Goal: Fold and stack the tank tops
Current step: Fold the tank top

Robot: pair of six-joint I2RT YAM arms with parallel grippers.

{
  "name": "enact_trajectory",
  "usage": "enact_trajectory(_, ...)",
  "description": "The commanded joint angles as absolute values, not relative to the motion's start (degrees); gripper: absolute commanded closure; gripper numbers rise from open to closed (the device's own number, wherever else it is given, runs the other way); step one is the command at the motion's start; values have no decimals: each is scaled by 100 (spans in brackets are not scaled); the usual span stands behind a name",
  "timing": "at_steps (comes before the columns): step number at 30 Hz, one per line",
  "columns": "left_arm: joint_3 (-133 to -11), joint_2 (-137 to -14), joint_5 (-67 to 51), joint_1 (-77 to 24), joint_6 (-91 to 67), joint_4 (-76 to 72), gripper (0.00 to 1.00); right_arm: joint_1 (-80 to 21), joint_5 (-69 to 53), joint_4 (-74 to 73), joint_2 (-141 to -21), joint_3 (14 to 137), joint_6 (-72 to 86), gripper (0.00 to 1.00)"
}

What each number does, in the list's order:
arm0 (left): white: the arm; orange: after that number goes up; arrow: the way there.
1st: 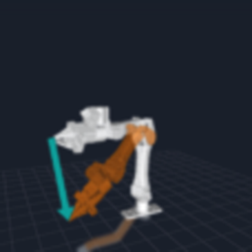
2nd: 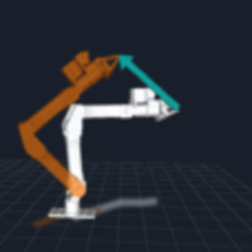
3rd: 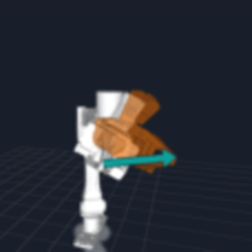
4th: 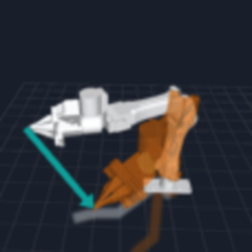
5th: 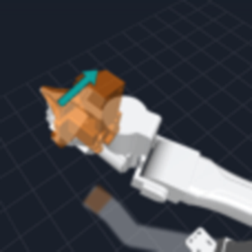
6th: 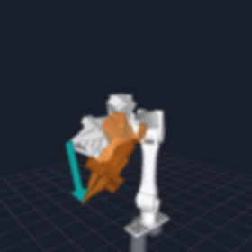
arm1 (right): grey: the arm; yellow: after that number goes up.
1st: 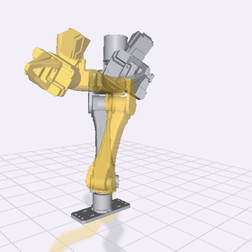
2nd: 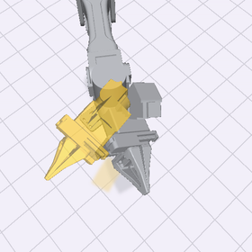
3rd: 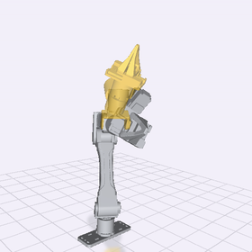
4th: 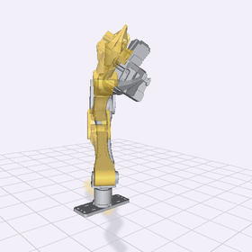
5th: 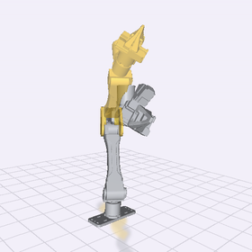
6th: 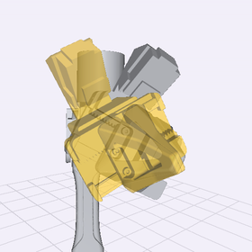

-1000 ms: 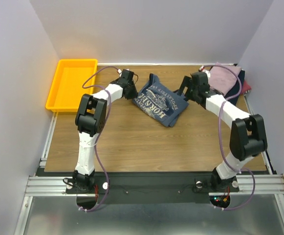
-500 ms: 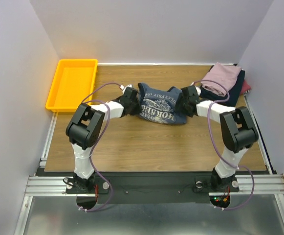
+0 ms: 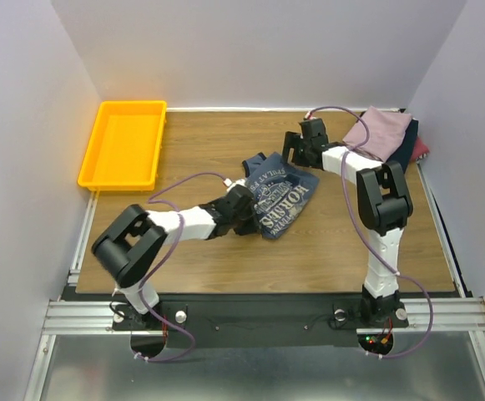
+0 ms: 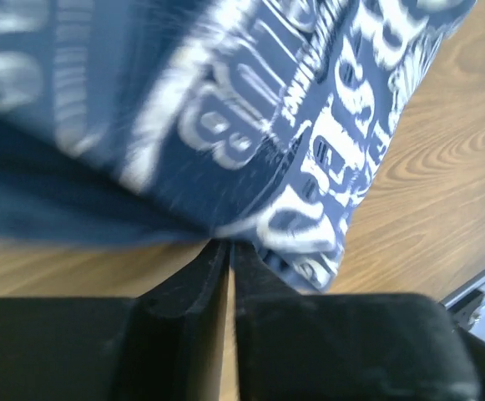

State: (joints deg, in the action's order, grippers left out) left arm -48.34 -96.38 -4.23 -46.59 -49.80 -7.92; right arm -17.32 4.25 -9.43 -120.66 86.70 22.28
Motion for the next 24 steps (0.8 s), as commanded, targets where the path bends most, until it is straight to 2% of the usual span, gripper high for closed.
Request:
enact_trajectory(1, -4816, -8379, -62, -4184, -4730, -397, 75, -1714, 817, -1028, -11357, 8737, 1934, 6)
enact_trajectory(6, -5080, -7744, 727, -3982, -4807, 640, 73, -1871, 326, -1081, -10487, 8271, 2127, 6)
enact_trajectory(10, -4870, -7471, 1177, -3534, -5395, 1212, 75, -2817, 517, -1291, -10388, 8104, 2223, 7)
enact_trajectory(13, -4641, -7225, 1301, -3060, -5607, 1327, 75, -3504, 816, -1397, -10668, 8209, 2381, 12)
enact_trajectory(14, -4475, -7164, 1240, -2902, -5625, 1292, 75, -3646, 887, -1397, -10766, 8244, 2417, 20)
enact_trajectory(16, -4325, -7050, 1064, -2534, -5599, 1117, 75, -4005, 1071, -1406, -11029, 8454, 2504, 25)
enact_trajectory(24, -4008, -7145, 467, -1881, -5239, 624, 78, -4526, 1748, -1775, -12172, 9369, 2874, 27)
